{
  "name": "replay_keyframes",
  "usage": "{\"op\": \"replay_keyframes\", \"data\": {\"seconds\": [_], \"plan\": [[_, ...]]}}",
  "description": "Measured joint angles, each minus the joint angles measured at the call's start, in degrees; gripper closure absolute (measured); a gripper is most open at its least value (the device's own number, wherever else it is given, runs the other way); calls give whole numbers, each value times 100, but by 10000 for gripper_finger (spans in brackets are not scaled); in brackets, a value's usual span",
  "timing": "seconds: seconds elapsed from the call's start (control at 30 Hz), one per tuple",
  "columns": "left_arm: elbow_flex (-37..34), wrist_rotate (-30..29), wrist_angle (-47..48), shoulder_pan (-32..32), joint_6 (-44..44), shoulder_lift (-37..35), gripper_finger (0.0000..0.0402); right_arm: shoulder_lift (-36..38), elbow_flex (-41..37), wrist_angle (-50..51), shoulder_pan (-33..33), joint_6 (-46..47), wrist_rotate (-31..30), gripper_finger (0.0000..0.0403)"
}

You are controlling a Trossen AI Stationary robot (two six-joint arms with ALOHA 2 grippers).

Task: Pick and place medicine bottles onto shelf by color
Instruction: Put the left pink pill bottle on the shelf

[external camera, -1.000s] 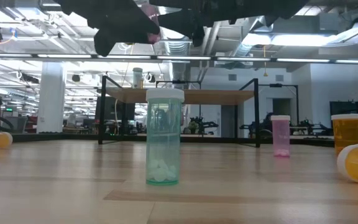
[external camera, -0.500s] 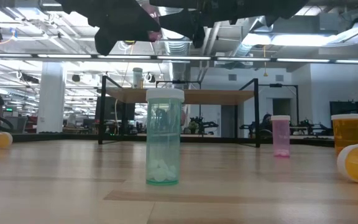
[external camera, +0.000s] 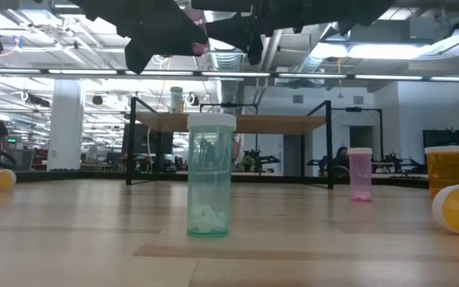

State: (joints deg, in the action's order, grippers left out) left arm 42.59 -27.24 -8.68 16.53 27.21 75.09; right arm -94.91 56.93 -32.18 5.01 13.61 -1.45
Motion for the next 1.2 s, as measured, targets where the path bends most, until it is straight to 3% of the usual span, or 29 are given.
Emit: {"op": "replay_keyframes", "data": {"seconds": [0.9, 1.2], "plan": [[0, 43, 14, -26, -1, 0, 322, 2, -4, -136, -108, 50, 48, 176], [0, 37, 16, -24, -1, 0, 322, 2, -4, -118, -178, 9, 173, 215]]}}
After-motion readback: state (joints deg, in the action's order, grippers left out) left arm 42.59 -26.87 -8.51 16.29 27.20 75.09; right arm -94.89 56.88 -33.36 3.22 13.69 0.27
